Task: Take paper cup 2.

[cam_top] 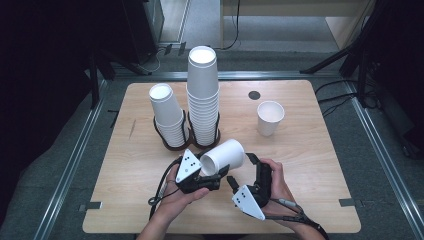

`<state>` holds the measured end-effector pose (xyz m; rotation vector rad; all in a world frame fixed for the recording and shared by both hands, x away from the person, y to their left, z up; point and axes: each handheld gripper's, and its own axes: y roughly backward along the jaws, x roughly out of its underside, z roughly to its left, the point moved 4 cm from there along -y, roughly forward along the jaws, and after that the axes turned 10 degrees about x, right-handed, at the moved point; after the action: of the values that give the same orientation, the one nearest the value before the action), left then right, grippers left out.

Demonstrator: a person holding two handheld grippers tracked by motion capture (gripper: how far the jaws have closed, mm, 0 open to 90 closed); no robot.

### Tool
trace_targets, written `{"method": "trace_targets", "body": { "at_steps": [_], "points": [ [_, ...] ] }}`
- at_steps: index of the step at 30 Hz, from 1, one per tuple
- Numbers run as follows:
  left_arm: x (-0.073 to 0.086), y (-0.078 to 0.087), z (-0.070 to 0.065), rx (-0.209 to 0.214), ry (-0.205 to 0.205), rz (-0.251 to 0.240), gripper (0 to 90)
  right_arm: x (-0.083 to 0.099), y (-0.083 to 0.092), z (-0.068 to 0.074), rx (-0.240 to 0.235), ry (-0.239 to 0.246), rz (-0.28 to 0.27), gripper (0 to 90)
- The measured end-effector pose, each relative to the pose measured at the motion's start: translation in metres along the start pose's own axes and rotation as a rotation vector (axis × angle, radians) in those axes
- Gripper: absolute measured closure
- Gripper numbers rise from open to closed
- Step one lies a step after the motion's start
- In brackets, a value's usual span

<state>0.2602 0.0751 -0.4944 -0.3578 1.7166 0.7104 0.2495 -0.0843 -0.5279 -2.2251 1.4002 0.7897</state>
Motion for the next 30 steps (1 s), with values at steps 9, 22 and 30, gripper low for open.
{"method": "trace_targets", "body": {
  "at_steps": [9, 22, 30],
  "points": [
    [0.001, 0.001, 0.005, -0.01, 0.046, -0.057, 22.3, -0.003, 0.012, -0.014, 0.0, -0.162, 0.046, 0.0],
    [-0.004, 0.007, 0.008, -0.015, 0.073, -0.151, 22.3, -0.005, 0.019, -0.026, -0.006, -0.498, 0.113, 0.0],
    [-0.002, 0.007, 0.011, -0.012, 0.093, -0.199, 22.3, -0.007, 0.017, -0.035, 0.008, -0.727, 0.132, 0.0]
  ]
}}
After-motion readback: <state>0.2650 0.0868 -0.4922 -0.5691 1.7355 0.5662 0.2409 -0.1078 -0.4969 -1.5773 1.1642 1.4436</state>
